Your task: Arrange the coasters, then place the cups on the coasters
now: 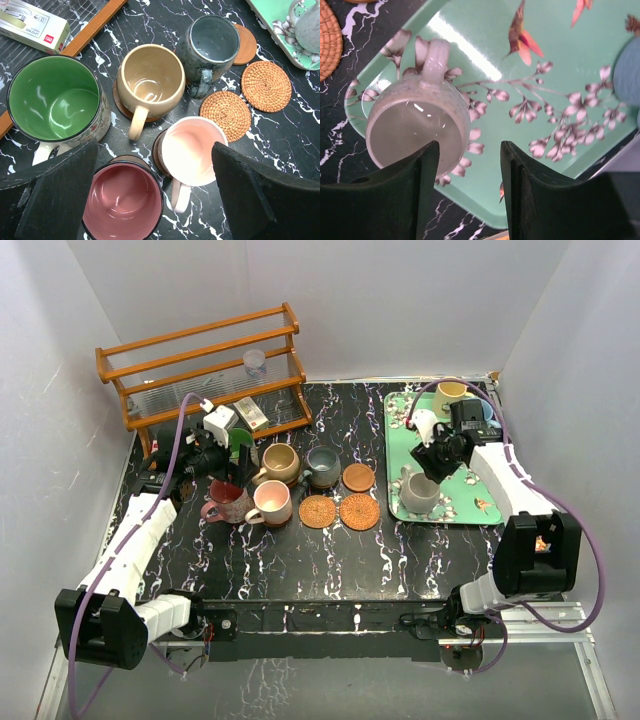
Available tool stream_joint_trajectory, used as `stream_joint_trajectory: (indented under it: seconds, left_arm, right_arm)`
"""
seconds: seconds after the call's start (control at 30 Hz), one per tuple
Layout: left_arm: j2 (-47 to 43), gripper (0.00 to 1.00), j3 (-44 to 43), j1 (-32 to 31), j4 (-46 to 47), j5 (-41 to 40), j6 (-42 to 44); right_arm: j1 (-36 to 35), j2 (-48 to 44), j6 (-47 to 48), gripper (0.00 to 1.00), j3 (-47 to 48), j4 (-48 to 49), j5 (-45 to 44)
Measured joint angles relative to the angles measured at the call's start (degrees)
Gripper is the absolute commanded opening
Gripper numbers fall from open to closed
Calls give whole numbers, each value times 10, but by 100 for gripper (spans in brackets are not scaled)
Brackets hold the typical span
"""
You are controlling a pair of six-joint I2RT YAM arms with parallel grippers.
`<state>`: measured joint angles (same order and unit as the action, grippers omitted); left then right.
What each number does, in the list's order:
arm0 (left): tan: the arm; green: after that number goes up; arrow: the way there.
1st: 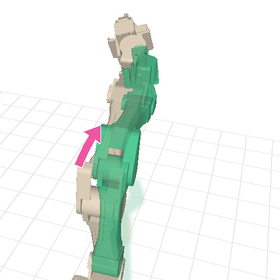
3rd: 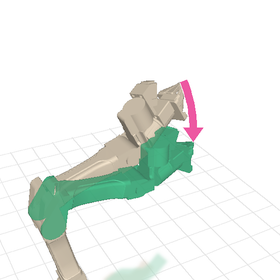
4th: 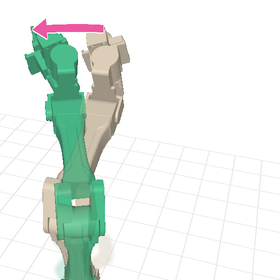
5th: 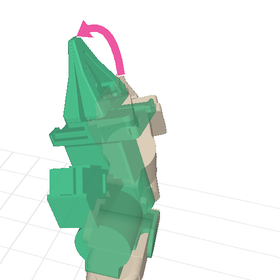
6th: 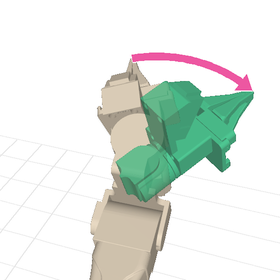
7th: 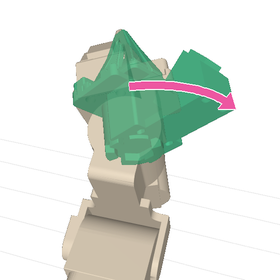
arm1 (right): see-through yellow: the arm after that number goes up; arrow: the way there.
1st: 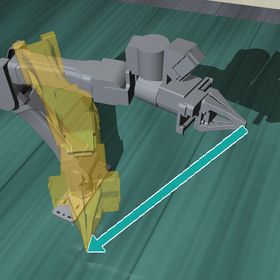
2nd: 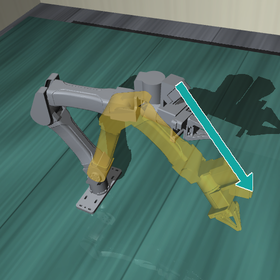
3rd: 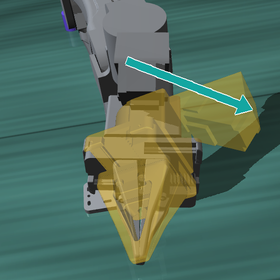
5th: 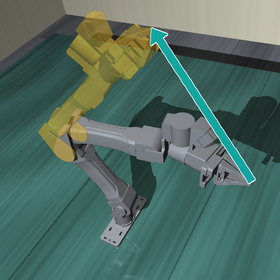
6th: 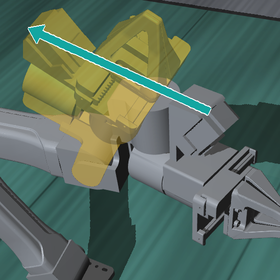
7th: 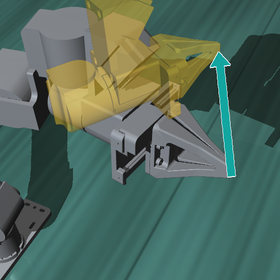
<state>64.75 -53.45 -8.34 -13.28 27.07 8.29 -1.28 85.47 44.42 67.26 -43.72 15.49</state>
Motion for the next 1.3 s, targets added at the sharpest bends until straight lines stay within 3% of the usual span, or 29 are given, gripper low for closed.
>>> stream_joint_trajectory:
  seconds: [0.4,0.67,1.03,1.3]
  left_arm:
    - [0,94,4,0,9,16,-9]
    - [0,95,7,0,11,17,-11]
    - [0,95,8,0,13,17,-13]
    - [0,95,10,0,13,16,-13]
  right_arm:
    - [0,-22,-214,51,-34,2,-97]
    - [0,-1,-282,28,-43,-2,-112]
    - [0,33,-281,3,-36,8,-108]
    - [-3,78,-166,3,8,6,-67]
